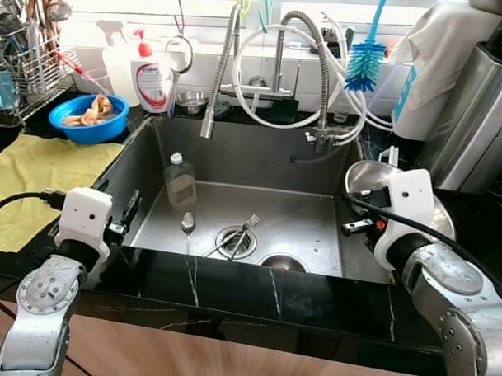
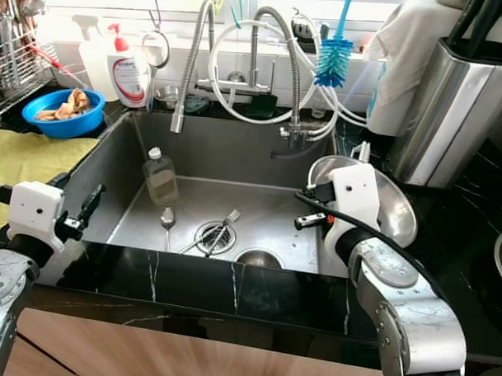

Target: Kitchen organization

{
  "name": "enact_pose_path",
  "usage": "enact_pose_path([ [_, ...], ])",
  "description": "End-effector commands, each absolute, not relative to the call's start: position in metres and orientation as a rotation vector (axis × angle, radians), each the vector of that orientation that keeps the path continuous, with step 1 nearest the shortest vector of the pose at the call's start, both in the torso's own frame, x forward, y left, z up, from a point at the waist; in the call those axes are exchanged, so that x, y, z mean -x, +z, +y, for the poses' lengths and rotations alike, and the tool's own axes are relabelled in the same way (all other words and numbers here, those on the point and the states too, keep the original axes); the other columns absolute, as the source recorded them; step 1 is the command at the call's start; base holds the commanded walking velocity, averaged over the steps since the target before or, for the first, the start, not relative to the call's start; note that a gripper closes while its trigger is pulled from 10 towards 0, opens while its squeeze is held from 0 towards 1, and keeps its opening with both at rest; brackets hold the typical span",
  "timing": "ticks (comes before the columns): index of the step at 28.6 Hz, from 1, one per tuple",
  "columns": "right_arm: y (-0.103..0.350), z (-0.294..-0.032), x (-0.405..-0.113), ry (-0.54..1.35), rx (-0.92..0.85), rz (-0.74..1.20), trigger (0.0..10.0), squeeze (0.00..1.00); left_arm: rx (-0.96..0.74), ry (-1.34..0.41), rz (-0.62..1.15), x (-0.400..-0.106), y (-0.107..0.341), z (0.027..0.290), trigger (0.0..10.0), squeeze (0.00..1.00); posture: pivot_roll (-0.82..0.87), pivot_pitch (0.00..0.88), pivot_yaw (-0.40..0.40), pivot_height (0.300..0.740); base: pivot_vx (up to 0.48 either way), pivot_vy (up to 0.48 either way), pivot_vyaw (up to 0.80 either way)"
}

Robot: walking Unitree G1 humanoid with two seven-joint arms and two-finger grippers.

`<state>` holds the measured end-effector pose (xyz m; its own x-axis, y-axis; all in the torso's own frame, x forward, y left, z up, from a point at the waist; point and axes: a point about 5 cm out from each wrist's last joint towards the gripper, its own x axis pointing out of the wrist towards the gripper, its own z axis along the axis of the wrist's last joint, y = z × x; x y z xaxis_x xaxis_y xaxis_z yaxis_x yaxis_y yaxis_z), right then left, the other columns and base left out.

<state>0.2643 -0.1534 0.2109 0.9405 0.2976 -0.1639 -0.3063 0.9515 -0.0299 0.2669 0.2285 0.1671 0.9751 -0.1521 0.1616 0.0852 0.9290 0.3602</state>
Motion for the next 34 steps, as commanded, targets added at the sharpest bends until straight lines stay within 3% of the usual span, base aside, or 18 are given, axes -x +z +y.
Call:
enact_pose_path([
  [1, 0.229, -0.145, -0.263, 0.361, 0.043, 0.055, 0.0, 0.00, -0.355, -0.120, -0.196, -0.268, 0.168, 0.229, 10.0, 0.00, -0.06, 0.000, 0.014, 0.740, 0.000, 0.000, 0.00],
  [13, 0.260, -0.125, -0.263, 0.481, -0.023, -0.128, 0.0, 0.00, -0.348, -0.110, -0.196, -0.268, 0.167, 0.229, 10.0, 0.00, -0.06, 0.000, 0.009, 0.740, 0.000, 0.000, 0.00],
  [21, 0.241, -0.140, -0.276, 0.398, -0.105, -0.074, 0.0, 0.00, -0.349, -0.110, -0.194, -0.268, 0.167, 0.229, 10.0, 0.00, -0.05, 0.000, 0.011, 0.740, 0.000, 0.000, 0.00],
  [22, 0.239, -0.143, -0.279, 0.376, -0.117, -0.065, 2.9, 0.00, -0.348, -0.111, -0.194, -0.268, 0.167, 0.228, 10.0, 0.00, -0.05, 0.000, 0.011, 0.740, 0.000, 0.000, 0.00],
  [23, 0.237, -0.146, -0.281, 0.356, -0.124, -0.057, 9.9, 0.00, -0.348, -0.112, -0.193, -0.268, 0.166, 0.228, 10.0, 0.00, -0.05, 0.000, 0.011, 0.740, 0.000, 0.000, 0.00],
  [34, 0.230, -0.154, -0.326, 0.292, -0.184, -0.056, 10.0, 0.00, -0.331, -0.131, -0.199, -0.272, 0.167, 0.221, 10.0, 0.00, -0.05, 0.000, 0.021, 0.740, 0.000, 0.000, 0.00],
])
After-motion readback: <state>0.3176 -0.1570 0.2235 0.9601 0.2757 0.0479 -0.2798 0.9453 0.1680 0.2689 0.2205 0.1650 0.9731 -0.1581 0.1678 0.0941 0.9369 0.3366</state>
